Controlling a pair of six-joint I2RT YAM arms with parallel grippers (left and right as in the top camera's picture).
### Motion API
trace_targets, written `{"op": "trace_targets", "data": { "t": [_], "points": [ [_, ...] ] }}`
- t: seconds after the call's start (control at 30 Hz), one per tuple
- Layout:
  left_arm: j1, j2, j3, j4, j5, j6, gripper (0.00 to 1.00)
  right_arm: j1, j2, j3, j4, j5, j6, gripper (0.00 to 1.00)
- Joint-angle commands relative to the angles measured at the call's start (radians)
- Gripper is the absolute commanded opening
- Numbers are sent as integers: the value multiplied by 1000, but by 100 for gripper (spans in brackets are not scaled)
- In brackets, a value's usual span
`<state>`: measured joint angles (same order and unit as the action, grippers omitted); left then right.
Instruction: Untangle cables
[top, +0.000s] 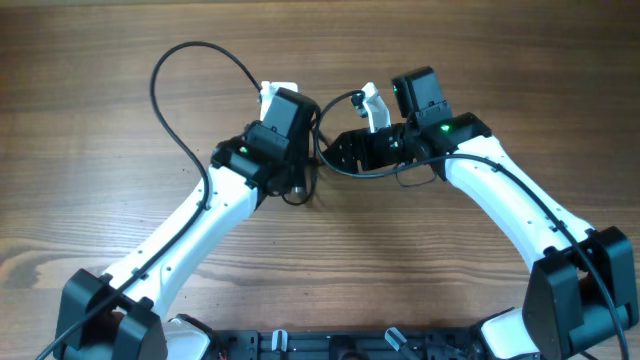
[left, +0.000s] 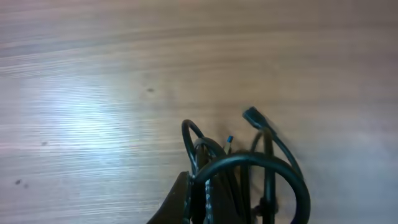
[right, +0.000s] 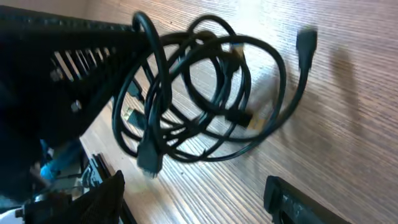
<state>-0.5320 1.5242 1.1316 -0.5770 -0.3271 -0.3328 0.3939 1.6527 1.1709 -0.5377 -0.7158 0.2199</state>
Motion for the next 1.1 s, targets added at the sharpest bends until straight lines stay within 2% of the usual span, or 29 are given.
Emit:
{"op": "trace_targets", "data": {
  "t": [0.0, 0.1, 0.23, 0.4, 0.5, 0.53, 0.57, 0.7, 0.73, 0.8, 0.93, 1.07],
  "points": [
    [42, 0, 0, -5, 24, -76, 4, 36, -22, -6, 6, -24, 45, 76],
    [122, 0, 0, -18, 199, -72, 4, 73, -22, -6, 39, 42, 134, 79],
    [254, 8, 0, -34, 498, -68, 4, 154, -20, -6, 144, 62, 151, 80],
    [288, 23, 0, -38, 588, -64, 4, 257, 25, -7, 221, 294, 180, 82],
    [288, 23, 0, -36, 642, -64, 4, 277, 77, -7, 290, 301, 179, 82],
    [288, 24, 0, -37, 642, -64, 4, 277, 105, -7, 315, 303, 180, 79],
    [288, 23, 0, -37, 641, -64, 4, 275, 124, -7, 320, 330, 182, 72],
    [288, 24, 0, -38, 588, -38, 4, 261, 135, -7, 287, 431, 200, 22],
    [288, 24, 0, -42, 528, -38, 4, 252, 135, -7, 282, 431, 201, 4],
    [289, 23, 0, -46, 457, -38, 4, 220, 135, -7, 243, 431, 201, 4],
    [303, 24, 0, -49, 453, -21, 4, 140, 135, -7, 144, 431, 197, 4],
    [335, 24, 0, -63, 469, 2, 4, 88, 135, -7, 72, 431, 117, 4]
  ]
}}
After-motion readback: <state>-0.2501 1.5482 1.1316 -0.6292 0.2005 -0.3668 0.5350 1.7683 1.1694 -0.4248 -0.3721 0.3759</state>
